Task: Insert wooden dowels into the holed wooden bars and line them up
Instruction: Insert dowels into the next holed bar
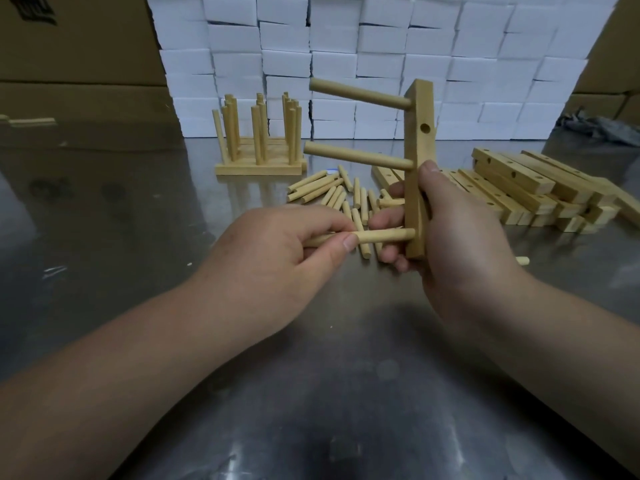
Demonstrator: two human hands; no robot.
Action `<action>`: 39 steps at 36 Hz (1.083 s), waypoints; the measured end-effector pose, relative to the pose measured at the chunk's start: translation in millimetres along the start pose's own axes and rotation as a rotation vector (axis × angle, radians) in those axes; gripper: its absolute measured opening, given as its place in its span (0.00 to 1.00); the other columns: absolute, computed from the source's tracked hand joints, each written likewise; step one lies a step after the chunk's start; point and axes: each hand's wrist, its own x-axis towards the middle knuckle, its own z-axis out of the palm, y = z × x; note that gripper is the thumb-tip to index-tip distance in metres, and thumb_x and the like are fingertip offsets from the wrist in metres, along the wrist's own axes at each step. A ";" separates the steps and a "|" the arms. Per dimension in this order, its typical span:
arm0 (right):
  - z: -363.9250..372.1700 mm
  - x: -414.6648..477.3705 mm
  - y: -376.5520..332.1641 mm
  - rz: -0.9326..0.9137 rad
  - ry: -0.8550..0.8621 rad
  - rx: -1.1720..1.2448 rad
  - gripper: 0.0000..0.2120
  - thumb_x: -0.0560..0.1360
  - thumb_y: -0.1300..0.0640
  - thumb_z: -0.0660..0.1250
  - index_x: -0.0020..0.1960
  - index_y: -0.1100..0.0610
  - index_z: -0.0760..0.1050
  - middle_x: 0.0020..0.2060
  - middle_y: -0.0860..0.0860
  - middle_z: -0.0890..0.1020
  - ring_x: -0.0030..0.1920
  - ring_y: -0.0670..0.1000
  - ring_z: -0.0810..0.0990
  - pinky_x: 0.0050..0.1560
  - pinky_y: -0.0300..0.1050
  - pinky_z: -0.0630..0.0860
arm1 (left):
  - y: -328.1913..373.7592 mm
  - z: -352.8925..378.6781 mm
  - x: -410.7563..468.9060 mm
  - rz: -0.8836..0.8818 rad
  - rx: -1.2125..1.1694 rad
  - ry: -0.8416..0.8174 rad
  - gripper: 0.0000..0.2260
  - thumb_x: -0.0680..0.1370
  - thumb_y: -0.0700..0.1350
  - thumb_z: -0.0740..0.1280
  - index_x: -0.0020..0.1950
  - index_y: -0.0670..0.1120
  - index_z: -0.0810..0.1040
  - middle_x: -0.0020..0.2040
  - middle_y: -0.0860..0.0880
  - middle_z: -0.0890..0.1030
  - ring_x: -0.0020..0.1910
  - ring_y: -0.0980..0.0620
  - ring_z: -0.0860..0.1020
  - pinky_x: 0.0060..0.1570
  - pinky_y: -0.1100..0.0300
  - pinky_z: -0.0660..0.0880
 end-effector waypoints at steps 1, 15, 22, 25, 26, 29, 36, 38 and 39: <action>-0.2 -0.2 0.3 0.000 -0.007 0.004 0.17 0.81 0.48 0.51 0.47 0.58 0.72 0.25 0.53 0.79 0.21 0.50 0.73 0.22 0.37 0.66 | 0.1 0.2 -0.4 0.001 -0.007 -0.001 0.07 0.72 0.55 0.60 0.45 0.61 0.76 0.37 0.58 0.77 0.33 0.58 0.72 0.30 0.61 0.66; 5.7 -5.5 6.6 -0.002 -0.077 0.121 0.17 0.81 0.48 0.53 0.44 0.59 0.70 0.33 0.56 0.84 0.30 0.53 0.82 0.25 0.39 0.75 | 3.9 -0.1 -1.8 0.048 0.052 -0.002 0.19 0.72 0.56 0.60 0.61 0.70 0.61 0.34 0.59 0.79 0.37 0.59 0.76 0.33 0.57 0.74; 6.0 -7.7 8.7 -0.058 -0.082 0.076 0.16 0.81 0.49 0.53 0.42 0.58 0.69 0.29 0.55 0.82 0.30 0.53 0.82 0.29 0.43 0.78 | 3.3 -0.7 -2.6 -0.027 -0.036 -0.056 0.09 0.75 0.59 0.56 0.50 0.67 0.75 0.33 0.53 0.79 0.32 0.53 0.76 0.33 0.50 0.75; 5.3 -9.1 9.8 -0.072 -0.087 0.072 0.15 0.81 0.49 0.53 0.42 0.58 0.69 0.28 0.55 0.82 0.29 0.52 0.82 0.28 0.41 0.77 | 2.8 -0.2 -3.5 -0.086 -0.081 -0.096 0.12 0.69 0.59 0.58 0.43 0.63 0.79 0.30 0.56 0.77 0.30 0.57 0.74 0.28 0.65 0.70; 5.1 -9.7 10.0 -0.076 -0.089 0.070 0.15 0.81 0.49 0.53 0.41 0.57 0.69 0.28 0.55 0.82 0.29 0.52 0.82 0.28 0.41 0.77 | 3.1 0.2 -3.5 -0.114 -0.103 -0.100 0.11 0.68 0.59 0.58 0.41 0.62 0.80 0.28 0.57 0.75 0.28 0.59 0.72 0.27 0.67 0.68; 4.9 -10.7 10.4 -0.100 -0.095 0.075 0.15 0.81 0.50 0.53 0.41 0.57 0.69 0.28 0.55 0.82 0.28 0.53 0.82 0.29 0.43 0.78 | 4.1 -0.4 -1.8 -0.207 -0.214 -0.098 0.09 0.67 0.59 0.59 0.36 0.66 0.80 0.23 0.59 0.72 0.26 0.63 0.70 0.26 0.72 0.65; 6.2 -13.2 11.3 -0.170 -0.117 0.024 0.16 0.81 0.51 0.53 0.38 0.56 0.69 0.27 0.54 0.81 0.27 0.52 0.80 0.30 0.44 0.78 | 1.1 0.0 0.4 -0.412 -0.657 -0.271 0.12 0.61 0.58 0.69 0.33 0.51 0.82 0.19 0.55 0.61 0.18 0.57 0.58 0.23 0.65 0.56; 6.9 -14.1 11.3 -0.171 -0.123 0.020 0.16 0.81 0.51 0.53 0.38 0.56 0.68 0.27 0.55 0.81 0.27 0.52 0.80 0.30 0.44 0.79 | -0.6 -2.0 1.7 -0.460 -0.735 -0.344 0.11 0.60 0.56 0.67 0.32 0.49 0.82 0.20 0.54 0.61 0.18 0.57 0.58 0.19 0.66 0.57; 7.3 -14.3 10.8 -0.172 -0.128 0.014 0.15 0.81 0.51 0.52 0.39 0.56 0.68 0.27 0.55 0.81 0.28 0.52 0.80 0.30 0.44 0.79 | -1.3 -2.8 2.2 -0.475 -0.755 -0.363 0.11 0.60 0.55 0.67 0.31 0.48 0.82 0.20 0.54 0.62 0.18 0.58 0.58 0.18 0.66 0.58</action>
